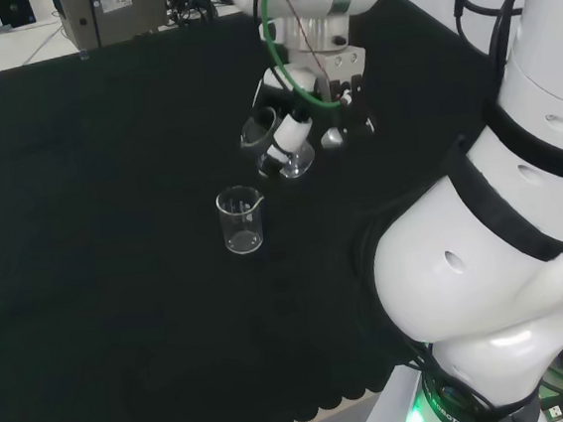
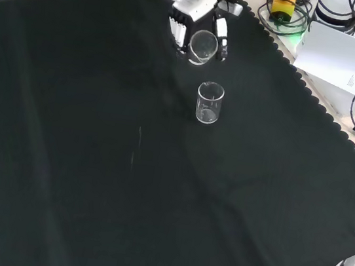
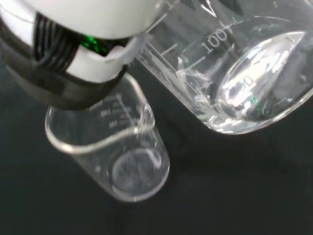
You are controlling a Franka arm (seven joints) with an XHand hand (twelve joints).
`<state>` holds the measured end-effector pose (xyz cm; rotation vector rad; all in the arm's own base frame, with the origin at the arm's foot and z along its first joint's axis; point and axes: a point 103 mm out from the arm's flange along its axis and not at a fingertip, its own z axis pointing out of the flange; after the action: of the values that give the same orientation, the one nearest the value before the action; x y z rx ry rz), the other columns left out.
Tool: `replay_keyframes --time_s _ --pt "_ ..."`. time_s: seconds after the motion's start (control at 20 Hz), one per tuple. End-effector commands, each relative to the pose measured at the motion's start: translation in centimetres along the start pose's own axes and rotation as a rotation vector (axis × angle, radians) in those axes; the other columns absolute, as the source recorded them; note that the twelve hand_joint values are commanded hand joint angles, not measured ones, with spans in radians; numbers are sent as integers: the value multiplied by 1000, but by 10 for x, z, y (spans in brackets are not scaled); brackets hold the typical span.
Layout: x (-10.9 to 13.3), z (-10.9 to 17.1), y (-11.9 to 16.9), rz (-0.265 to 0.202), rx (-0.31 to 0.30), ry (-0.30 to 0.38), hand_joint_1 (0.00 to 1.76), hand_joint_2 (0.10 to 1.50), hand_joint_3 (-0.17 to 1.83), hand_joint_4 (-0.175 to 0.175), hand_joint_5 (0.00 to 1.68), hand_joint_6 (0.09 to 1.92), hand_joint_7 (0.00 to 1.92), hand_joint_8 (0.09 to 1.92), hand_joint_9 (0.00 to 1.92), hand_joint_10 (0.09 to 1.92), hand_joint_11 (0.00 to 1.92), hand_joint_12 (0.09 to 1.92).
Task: Pour the water from the handheld beaker into the one on the table.
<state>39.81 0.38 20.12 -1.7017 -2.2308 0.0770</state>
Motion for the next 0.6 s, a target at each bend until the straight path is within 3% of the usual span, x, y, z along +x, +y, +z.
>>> replay_keyframes --time_s 0.05,0.25,0.6 --pt "13 16 -8 -14 87 -93 1318 608 719 -175 1286 644 1342 621 1738 212 1361 663" --pt "14 18 -6 -8 126 -114 1317 607 722 -175 1286 647 1341 625 1742 220 1360 664" --pt "14 23 -2 39 193 -234 1318 604 729 -175 1284 653 1339 631 1744 230 1360 667"
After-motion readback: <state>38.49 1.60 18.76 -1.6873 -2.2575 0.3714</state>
